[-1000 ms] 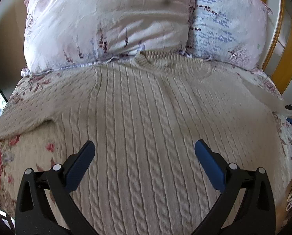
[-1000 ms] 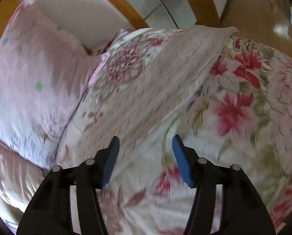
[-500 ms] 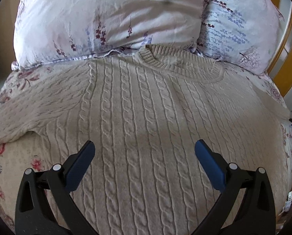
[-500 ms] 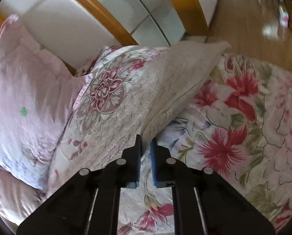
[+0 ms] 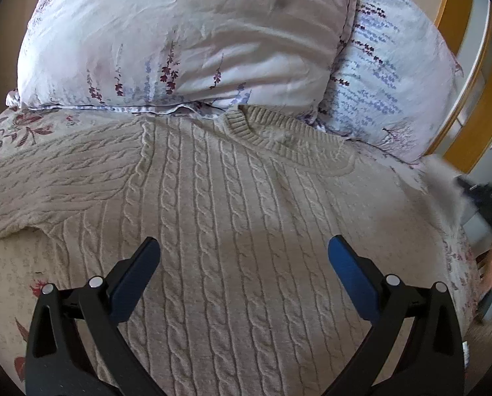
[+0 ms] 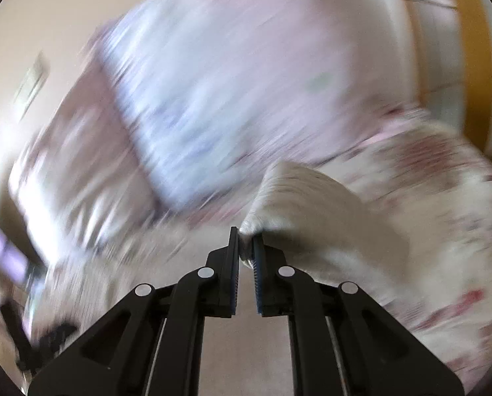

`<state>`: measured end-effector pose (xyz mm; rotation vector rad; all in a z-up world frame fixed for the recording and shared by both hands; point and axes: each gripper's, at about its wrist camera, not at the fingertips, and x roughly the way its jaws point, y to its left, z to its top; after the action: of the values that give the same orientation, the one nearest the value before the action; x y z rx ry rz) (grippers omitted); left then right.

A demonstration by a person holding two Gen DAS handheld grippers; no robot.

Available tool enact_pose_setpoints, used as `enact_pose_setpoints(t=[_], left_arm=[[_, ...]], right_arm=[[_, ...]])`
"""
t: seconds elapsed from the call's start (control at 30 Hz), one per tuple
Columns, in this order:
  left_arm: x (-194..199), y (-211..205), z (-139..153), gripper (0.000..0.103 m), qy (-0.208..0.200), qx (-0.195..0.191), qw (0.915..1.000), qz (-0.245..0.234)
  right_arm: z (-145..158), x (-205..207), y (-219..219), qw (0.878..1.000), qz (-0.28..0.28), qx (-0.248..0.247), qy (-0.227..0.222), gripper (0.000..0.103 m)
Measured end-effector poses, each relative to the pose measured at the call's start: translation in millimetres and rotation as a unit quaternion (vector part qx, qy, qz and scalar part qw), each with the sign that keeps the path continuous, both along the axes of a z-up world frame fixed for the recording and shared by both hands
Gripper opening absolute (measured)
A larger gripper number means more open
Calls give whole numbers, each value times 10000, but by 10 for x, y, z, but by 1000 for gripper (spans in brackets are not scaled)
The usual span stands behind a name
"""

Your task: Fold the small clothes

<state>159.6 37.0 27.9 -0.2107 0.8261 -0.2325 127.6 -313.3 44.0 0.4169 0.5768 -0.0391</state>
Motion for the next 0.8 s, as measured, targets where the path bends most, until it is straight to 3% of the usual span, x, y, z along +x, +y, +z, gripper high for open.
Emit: enact_pose_setpoints(t=[0.07,0.2,0.27,0.33,0.37,0.6,0.73,0.8], left_arm=[[-4,-5,5,101,-3,-42,10000,-57],[-26,-7,33,101,-40,-115,9998,-139],[-30,5,45,101,-55,-194,9997,-161],[-12,23,55,101,-39,-304,9994,-186],[5,30,56,101,-10,-358,9992,-188],[92,78,45,101,129,-514,9984,-172],[123,163,42,101,177,-625,9978,-114],[130,211,44,101,193,-720,9972,-100]], right_arm=[[-269,183,338,9978,452,-104,463,8],[-602,298,555,9926,600,-158,1040,10],[-582,262,486,9932,533,104,1027,19],[-521,172,341,9931,458,560,921,50],[-503,142,295,9930,383,738,836,53],[-527,75,-252,9777,-692,1838,741,50],[-432,142,-322,9796,-1312,1344,719,18],[-355,199,-249,9844,-1335,948,639,12]])
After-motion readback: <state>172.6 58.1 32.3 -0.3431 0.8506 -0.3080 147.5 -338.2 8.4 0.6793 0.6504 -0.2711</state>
